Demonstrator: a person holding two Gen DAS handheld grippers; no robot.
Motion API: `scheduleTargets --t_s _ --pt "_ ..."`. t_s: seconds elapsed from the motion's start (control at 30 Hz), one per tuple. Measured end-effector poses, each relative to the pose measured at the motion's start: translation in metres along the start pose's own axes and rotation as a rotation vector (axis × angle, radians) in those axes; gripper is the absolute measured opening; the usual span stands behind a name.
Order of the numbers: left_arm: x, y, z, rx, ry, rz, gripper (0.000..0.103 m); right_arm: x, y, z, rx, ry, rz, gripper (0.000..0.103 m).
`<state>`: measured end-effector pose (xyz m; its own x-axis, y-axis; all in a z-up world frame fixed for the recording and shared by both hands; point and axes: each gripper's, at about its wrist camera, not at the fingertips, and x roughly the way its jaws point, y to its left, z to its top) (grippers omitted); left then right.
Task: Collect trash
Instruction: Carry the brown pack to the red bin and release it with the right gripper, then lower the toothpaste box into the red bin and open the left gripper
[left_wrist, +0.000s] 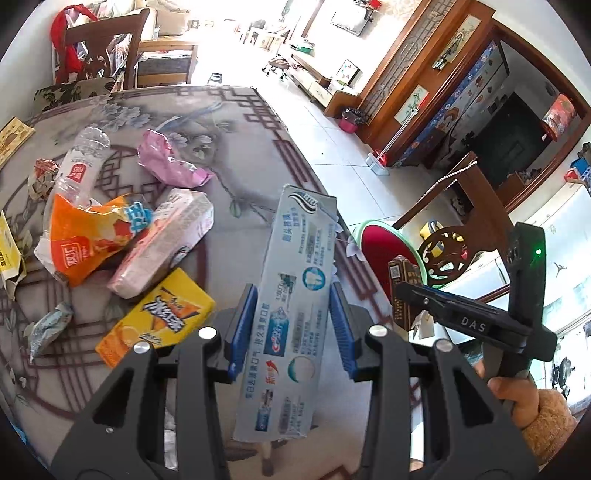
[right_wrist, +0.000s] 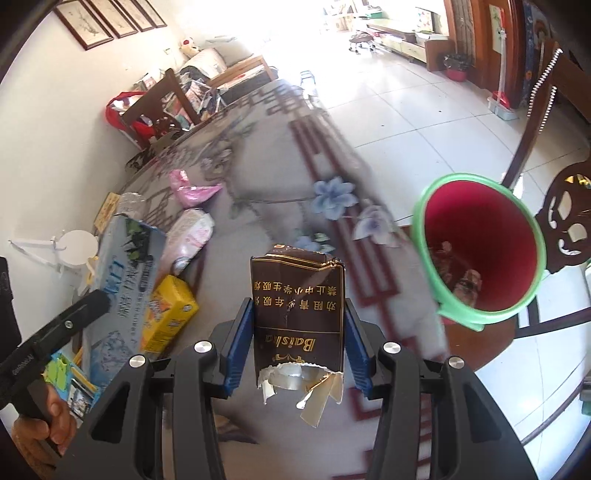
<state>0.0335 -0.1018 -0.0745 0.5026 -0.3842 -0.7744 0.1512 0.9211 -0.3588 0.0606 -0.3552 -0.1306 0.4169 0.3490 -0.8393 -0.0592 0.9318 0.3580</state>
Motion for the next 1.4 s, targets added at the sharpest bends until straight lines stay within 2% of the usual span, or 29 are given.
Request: scheduleTargets --t_s 0.2,0.43,0.63,0.83,1.0,1.03,1.07,1.1,1.13,1.2,1.4 --pt "0.014 -0.007 0.001 -0.035 0.006 0.007 0.039 -0.002 -0.033 0.012 0.023 -0.001 -0.022 0.046" --pt "0.036 -0.028 0.011 -0.031 0.022 0.012 0.039 -0.003 -0.066 0.03 0.044 -0.014 -0.032 0.046" --pt "0.06 -0.055 0.024 -0.001 0.053 -0.003 0.039 -0.005 -0.097 0.042 0.074 -0.031 -0.055 0.046" --pt "0.078 -0.083 0.042 0.047 0.046 -0.036 0.039 -0.009 -0.137 0.056 0.107 -0.057 -0.129 0.046" --pt "0.097 -0.105 0.05 0.097 0.08 -0.058 0.039 -0.014 -0.171 0.067 0.153 -0.09 -0.184 0.046" --pt "0.102 -0.111 0.051 0.112 0.088 -0.065 0.039 -0.013 -0.177 0.068 0.162 -0.096 -0.19 0.048" --pt "0.107 -0.116 0.052 0.127 0.096 -0.072 0.039 -0.013 -0.181 0.069 0.171 -0.098 -0.195 0.054" --pt "0.112 -0.123 0.053 0.144 0.106 -0.082 0.039 -0.014 -0.189 0.069 0.197 -0.105 -0.207 0.061" --pt "0.118 -0.129 0.054 0.161 0.115 -0.092 0.039 -0.016 -0.194 0.069 0.215 -0.117 -0.212 0.073" --pt "0.13 -0.145 0.057 0.198 0.13 -0.114 0.039 -0.023 -0.205 0.066 0.264 -0.147 -0.206 0.076" --pt "0.17 -0.189 0.063 0.309 0.167 -0.165 0.039 -0.03 -0.218 0.048 0.322 -0.139 -0.2 0.078"
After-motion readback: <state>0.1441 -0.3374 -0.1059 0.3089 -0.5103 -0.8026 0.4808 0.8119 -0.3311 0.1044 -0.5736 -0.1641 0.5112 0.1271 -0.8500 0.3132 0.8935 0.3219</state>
